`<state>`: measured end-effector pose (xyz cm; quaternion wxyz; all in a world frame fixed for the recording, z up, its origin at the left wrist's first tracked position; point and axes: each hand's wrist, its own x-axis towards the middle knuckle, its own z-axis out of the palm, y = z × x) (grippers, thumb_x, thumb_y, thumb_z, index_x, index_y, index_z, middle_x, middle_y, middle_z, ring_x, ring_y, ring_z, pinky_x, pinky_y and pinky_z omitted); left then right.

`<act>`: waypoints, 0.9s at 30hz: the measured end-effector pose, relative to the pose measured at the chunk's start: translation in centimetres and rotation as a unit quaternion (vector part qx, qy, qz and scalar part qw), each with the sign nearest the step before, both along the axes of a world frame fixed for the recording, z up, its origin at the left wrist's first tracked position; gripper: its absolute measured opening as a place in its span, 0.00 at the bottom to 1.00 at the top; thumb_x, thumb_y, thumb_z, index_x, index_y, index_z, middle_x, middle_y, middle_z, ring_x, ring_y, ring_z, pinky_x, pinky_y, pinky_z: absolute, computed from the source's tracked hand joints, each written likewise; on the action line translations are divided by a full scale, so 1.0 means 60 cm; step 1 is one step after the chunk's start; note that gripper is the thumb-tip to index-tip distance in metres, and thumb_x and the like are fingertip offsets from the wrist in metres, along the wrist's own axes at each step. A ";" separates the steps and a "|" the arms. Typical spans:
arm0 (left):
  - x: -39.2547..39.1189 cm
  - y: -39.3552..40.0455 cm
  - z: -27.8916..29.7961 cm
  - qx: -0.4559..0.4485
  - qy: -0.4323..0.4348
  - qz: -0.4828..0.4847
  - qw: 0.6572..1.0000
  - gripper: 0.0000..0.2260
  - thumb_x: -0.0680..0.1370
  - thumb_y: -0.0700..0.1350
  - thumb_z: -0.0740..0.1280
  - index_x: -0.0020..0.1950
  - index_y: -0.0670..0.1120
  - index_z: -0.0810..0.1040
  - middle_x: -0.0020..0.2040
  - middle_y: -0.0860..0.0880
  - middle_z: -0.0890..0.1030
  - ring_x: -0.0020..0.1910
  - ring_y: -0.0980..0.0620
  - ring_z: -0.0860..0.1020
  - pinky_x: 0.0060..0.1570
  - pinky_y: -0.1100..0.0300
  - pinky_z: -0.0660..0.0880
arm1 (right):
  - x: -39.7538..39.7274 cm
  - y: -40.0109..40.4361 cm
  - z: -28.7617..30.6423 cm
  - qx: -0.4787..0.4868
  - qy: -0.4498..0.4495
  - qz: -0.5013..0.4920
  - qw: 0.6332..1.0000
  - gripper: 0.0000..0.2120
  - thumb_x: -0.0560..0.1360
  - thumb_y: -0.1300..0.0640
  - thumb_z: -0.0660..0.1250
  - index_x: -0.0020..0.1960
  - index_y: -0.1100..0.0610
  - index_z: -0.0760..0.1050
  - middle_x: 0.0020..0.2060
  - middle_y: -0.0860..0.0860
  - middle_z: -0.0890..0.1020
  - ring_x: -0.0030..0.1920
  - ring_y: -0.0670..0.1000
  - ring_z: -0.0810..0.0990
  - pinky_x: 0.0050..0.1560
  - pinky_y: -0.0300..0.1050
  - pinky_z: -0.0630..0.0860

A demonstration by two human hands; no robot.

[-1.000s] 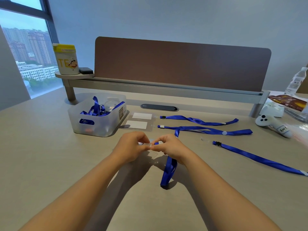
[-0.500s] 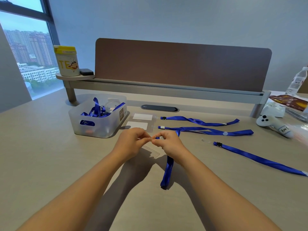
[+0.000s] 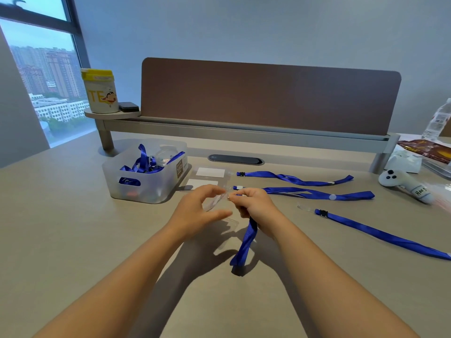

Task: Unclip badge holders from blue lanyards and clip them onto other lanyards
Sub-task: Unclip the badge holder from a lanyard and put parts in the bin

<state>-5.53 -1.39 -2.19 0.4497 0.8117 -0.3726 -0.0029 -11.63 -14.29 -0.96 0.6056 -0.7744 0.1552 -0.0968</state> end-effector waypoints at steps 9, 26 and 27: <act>0.006 0.000 -0.008 -0.041 -0.119 0.086 0.988 0.07 0.73 0.39 0.66 0.49 0.38 0.77 0.48 0.38 0.82 0.46 0.43 0.79 0.49 0.56 0.75 | 0.001 -0.013 0.010 0.020 0.047 0.025 0.998 0.13 0.75 0.60 0.63 0.33 0.59 0.71 0.27 0.51 0.69 0.28 0.47 0.66 0.33 0.38 0.70; 0.014 0.005 -0.001 -0.008 -0.197 0.148 0.969 0.06 0.73 0.40 0.66 0.47 0.38 0.78 0.45 0.39 0.83 0.42 0.42 0.80 0.40 0.60 0.72 | -0.001 -0.008 -0.006 -0.411 0.055 0.064 0.908 0.10 0.76 0.61 0.61 0.53 0.63 0.77 0.46 0.55 0.78 0.40 0.47 0.74 0.45 0.41 0.72; 0.015 0.004 0.000 -0.001 -0.195 0.146 0.970 0.07 0.74 0.41 0.65 0.48 0.39 0.77 0.47 0.39 0.83 0.44 0.43 0.80 0.41 0.60 0.72 | -0.002 -0.013 -0.010 -0.394 0.048 0.048 0.916 0.10 0.76 0.60 0.61 0.53 0.63 0.77 0.46 0.54 0.78 0.39 0.44 0.73 0.43 0.38 0.70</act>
